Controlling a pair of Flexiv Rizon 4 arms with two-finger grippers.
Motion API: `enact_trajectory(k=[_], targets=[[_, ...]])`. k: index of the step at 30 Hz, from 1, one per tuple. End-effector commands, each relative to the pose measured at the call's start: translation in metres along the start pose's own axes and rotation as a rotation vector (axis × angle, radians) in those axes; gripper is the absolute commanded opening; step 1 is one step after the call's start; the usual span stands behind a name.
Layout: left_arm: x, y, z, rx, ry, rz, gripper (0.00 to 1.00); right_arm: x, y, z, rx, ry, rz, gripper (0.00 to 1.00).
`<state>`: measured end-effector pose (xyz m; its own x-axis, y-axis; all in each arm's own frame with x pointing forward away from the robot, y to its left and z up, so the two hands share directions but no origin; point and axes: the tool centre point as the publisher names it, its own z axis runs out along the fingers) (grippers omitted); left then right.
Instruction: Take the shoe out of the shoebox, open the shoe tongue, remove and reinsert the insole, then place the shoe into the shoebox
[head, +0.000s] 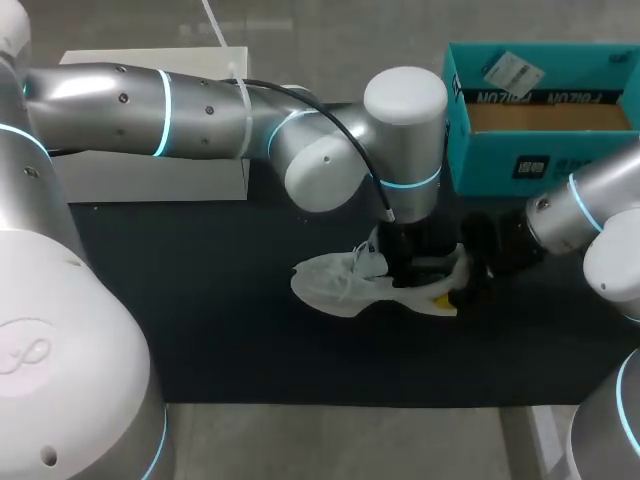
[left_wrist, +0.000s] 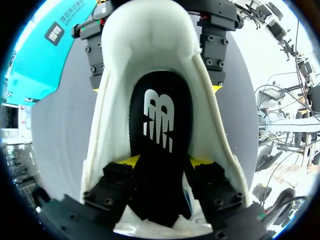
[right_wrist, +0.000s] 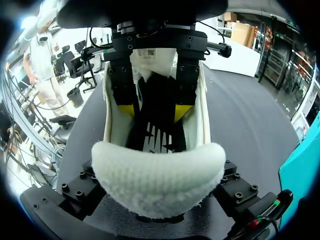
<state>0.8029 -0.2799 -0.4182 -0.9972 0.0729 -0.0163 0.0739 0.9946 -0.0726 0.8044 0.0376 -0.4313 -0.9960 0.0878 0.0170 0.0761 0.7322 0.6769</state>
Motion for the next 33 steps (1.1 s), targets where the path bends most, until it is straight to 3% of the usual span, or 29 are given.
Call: enact_trajectory(k=[1, 7, 12, 17, 22, 33], targets=[[-0.002, -0.006, 0.044, -0.007, -0.048, -0.008, 0.49, 0.000, 0.001, 0.005, 0.003, -0.001, -0.001, 0.00], [-0.005, -0.008, 0.054, 0.014, -0.125, -0.066, 0.33, 0.000, 0.001, 0.005, 0.003, -0.001, -0.001, 0.00], [-0.008, -0.006, 0.058, 0.039, -0.161, -0.122, 0.29, 0.000, 0.001, 0.005, 0.003, -0.001, -0.001, 0.00], [-0.011, -0.005, 0.062, 0.032, -0.169, -0.137, 0.00, 0.000, 0.001, 0.005, 0.003, -0.001, -0.001, 0.00], [-0.012, -0.001, 0.061, 0.036, -0.177, -0.164, 0.00, 0.000, 0.001, 0.005, 0.003, -0.001, -0.001, 0.00], [-0.013, 0.020, 0.016, 0.150, -0.090, -0.272, 0.00, 0.000, 0.001, 0.005, 0.003, -0.001, -0.001, 0.00]])
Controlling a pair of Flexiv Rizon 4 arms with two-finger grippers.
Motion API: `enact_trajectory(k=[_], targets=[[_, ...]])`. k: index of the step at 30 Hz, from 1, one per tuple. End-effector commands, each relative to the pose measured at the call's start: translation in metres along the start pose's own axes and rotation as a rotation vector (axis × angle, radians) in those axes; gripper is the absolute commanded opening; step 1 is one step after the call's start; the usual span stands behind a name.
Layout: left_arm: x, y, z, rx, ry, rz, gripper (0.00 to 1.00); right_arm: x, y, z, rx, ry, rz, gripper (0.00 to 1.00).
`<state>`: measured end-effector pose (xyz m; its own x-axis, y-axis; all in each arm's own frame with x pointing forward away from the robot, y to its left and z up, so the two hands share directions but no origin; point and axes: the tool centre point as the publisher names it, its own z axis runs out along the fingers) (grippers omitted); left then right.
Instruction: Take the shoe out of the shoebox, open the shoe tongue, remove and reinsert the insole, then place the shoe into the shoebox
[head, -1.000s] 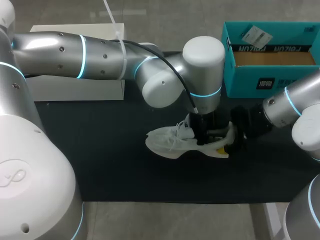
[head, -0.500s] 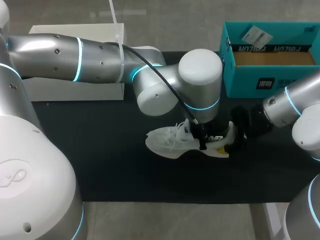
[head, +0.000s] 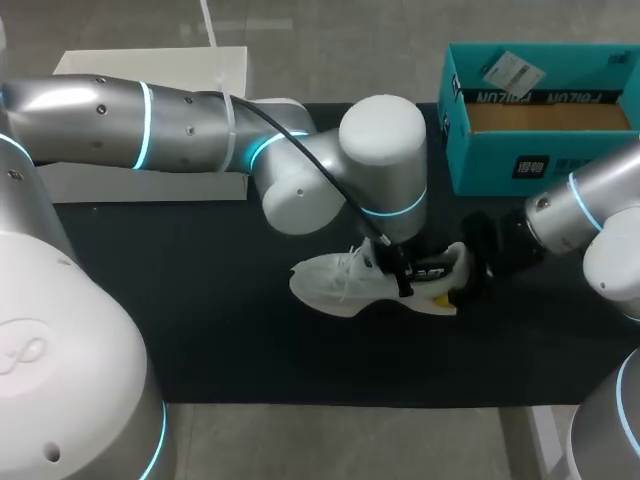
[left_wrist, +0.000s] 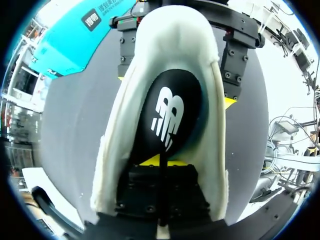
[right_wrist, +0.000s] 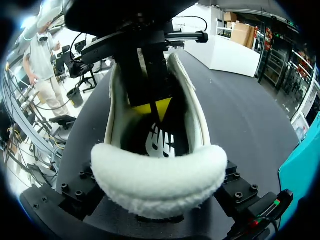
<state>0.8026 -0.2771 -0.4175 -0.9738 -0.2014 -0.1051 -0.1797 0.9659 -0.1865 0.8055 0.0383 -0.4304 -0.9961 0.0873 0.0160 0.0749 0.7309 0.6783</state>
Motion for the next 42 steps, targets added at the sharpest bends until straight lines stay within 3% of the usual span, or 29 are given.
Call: enact_trajectory(k=[1, 16, 23, 42], targets=[[-0.018, 0.016, 0.014, 0.052, 0.049, -0.025, 0.00, 0.001, -0.001, 0.005, 0.005, -0.001, 0.000, 0.00], [-0.017, 0.018, -0.023, 0.157, 0.196, -0.040, 0.00, 0.001, -0.001, 0.005, 0.005, -0.001, 0.000, 0.00], [-0.013, 0.011, -0.043, 0.215, 0.313, -0.038, 0.00, 0.001, -0.001, 0.005, 0.005, -0.001, 0.000, 0.00], [-0.003, -0.009, -0.101, 0.400, 0.441, -0.006, 0.00, 0.001, -0.001, 0.005, 0.005, -0.001, 0.000, 0.00]])
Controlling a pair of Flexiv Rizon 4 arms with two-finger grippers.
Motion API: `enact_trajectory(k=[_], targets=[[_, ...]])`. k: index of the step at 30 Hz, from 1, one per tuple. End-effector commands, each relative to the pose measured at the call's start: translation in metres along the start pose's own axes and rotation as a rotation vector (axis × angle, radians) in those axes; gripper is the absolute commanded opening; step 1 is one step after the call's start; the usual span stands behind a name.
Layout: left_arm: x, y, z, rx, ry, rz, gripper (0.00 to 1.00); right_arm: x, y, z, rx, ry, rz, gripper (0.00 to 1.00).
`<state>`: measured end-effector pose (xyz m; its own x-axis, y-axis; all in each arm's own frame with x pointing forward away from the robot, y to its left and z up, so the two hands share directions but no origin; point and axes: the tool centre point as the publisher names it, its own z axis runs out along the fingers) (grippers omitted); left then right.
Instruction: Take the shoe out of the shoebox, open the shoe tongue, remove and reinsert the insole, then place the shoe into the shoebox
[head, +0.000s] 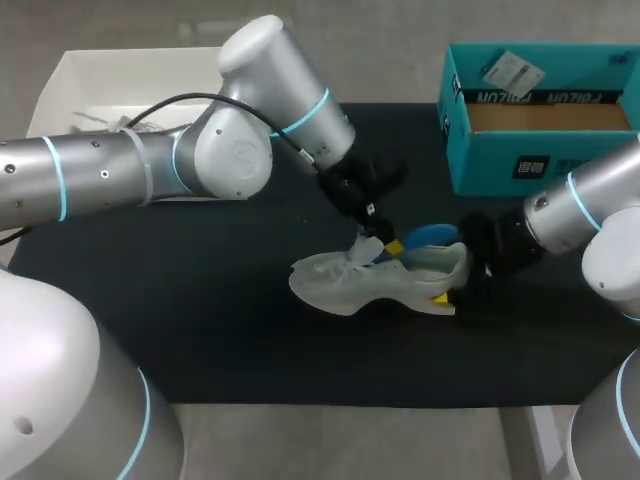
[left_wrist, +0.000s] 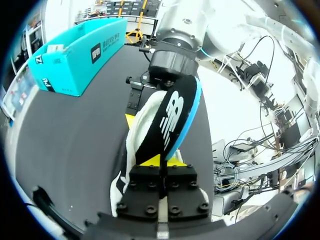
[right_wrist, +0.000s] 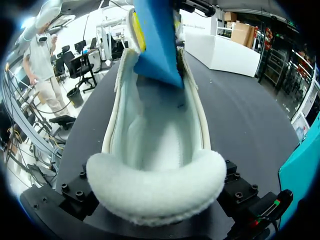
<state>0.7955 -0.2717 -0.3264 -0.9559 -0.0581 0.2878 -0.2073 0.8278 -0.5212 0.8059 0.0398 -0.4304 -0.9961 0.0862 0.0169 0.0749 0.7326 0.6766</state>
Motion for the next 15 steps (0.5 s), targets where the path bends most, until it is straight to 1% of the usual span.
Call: enact_trajectory(k=[1, 6, 11, 15], targets=[[0.007, -0.005, -0.010, 0.039, 0.028, 0.016, 0.00, 0.001, -0.002, 0.004, 0.003, -0.002, 0.000, 0.00], [0.014, -0.025, -0.017, 0.085, 0.060, 0.038, 0.00, 0.001, -0.002, 0.004, 0.003, -0.002, 0.000, 0.00], [0.018, -0.048, -0.024, 0.130, 0.075, 0.063, 0.00, 0.001, -0.002, 0.004, 0.003, -0.002, 0.000, 0.00], [0.022, -0.069, -0.035, 0.175, 0.091, 0.080, 0.00, 0.001, -0.002, 0.004, 0.003, -0.002, 0.000, 0.00]])
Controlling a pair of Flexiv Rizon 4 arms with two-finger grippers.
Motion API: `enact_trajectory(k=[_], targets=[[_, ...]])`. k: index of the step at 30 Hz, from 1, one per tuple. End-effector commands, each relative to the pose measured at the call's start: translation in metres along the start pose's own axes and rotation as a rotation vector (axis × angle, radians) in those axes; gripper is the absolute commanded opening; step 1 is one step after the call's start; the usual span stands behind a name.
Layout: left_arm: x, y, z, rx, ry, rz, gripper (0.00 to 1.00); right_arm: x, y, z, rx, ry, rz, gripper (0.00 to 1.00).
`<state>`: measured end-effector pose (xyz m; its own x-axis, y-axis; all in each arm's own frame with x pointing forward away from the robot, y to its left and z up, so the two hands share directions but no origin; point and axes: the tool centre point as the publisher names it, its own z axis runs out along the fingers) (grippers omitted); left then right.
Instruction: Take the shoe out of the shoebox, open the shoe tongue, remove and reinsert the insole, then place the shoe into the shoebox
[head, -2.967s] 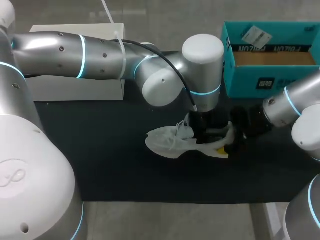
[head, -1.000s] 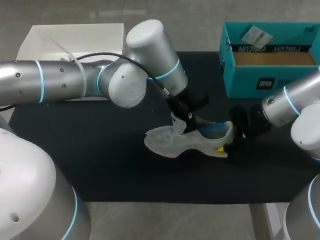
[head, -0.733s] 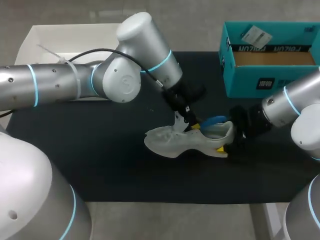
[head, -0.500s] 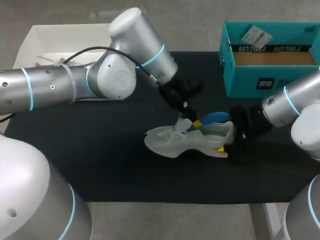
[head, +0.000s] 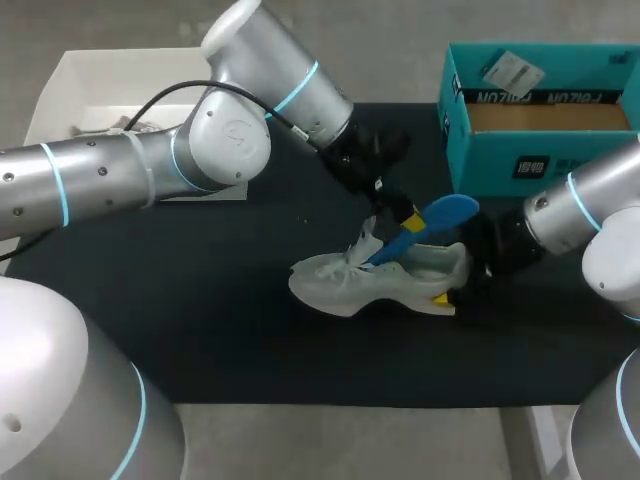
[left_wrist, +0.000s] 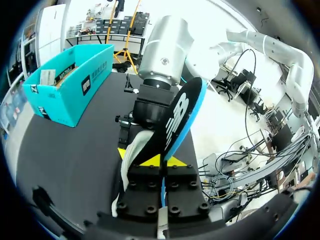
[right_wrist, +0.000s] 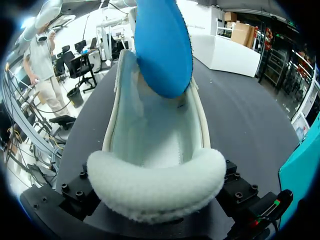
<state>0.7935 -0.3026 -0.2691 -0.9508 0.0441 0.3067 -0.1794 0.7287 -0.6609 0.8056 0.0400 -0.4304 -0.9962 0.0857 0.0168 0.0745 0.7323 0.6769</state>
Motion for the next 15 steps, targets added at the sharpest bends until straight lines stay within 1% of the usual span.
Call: enact_trajectory(k=[1, 9, 12, 15], targets=[[0.003, -0.022, -0.007, 0.030, 0.017, 0.020, 0.00, 0.001, -0.002, 0.004, 0.003, -0.002, 0.001, 0.00], [0.025, -0.072, -0.036, 0.128, 0.065, 0.096, 0.00, 0.001, -0.002, 0.004, 0.003, -0.002, 0.001, 0.00], [0.037, -0.094, -0.051, 0.174, 0.112, 0.118, 0.00, 0.001, -0.002, 0.004, 0.003, -0.002, 0.001, 0.00], [0.054, -0.117, -0.073, 0.228, 0.159, 0.169, 0.00, 0.001, -0.002, 0.004, 0.003, -0.002, 0.001, 0.00]])
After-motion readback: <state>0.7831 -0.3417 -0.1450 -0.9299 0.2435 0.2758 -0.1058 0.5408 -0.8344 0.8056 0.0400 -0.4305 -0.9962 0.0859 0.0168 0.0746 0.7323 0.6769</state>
